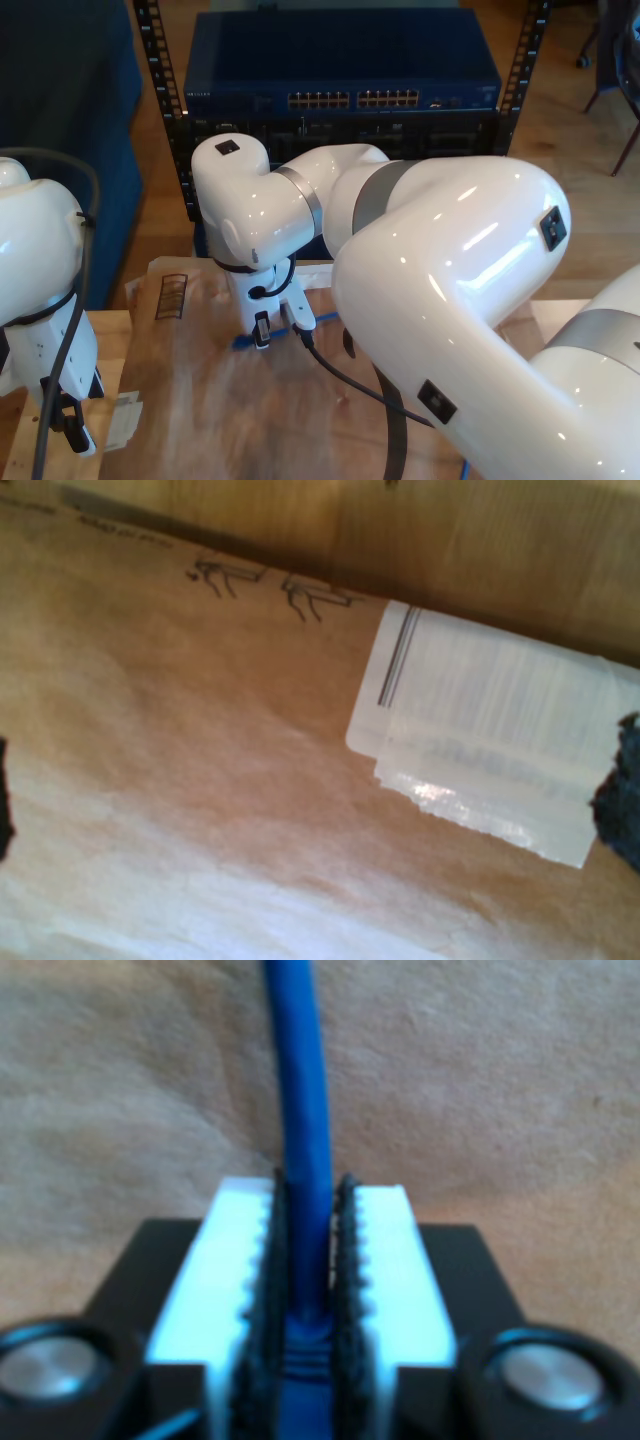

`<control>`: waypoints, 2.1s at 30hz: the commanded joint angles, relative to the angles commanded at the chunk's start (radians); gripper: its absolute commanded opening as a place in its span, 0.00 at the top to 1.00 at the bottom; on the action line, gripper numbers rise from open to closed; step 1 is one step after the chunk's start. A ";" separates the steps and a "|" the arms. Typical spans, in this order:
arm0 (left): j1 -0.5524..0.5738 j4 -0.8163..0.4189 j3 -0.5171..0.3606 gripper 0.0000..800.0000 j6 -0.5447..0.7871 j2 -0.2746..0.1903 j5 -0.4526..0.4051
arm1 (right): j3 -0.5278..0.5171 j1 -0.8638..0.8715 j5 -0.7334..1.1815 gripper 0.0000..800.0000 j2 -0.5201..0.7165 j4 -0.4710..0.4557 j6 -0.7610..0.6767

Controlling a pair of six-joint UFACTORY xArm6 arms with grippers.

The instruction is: Grab the cable and plug it in

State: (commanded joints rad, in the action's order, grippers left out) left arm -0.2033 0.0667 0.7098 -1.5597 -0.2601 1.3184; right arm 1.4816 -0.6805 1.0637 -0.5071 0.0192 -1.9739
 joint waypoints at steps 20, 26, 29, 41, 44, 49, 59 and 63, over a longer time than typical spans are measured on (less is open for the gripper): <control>0.239 0.393 0.178 0.00 0.008 0.003 0.011 | -0.470 0.287 0.052 0.99 0.632 0.064 -0.011; 0.322 0.420 0.242 0.00 0.025 0.078 0.012 | -0.531 0.382 0.121 0.99 0.724 0.196 0.034; 0.324 0.422 0.269 0.00 0.075 0.078 0.009 | -0.545 0.404 0.158 0.99 0.756 0.276 0.048; 0.328 0.715 0.324 0.00 0.181 0.086 0.028 | -0.516 0.460 0.172 0.99 0.784 0.427 0.072; 0.325 0.809 0.330 0.00 0.201 0.084 0.127 | -0.509 0.459 0.172 0.99 0.821 0.427 0.072; 0.319 0.896 0.330 0.00 0.209 0.083 0.190 | -0.494 0.453 0.172 0.99 0.838 0.465 0.071; 0.318 0.896 0.330 0.01 0.207 0.084 0.192 | -0.500 0.453 0.184 0.99 0.865 0.493 0.074; 0.296 0.934 0.330 0.04 0.203 0.086 0.195 | -0.502 0.453 0.184 0.99 0.870 0.493 0.075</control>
State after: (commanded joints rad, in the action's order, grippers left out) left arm 0.0928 1.0012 1.0397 -1.3571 -0.1741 1.5133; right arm 0.9799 -0.2279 1.2478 0.3629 0.5117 -1.8988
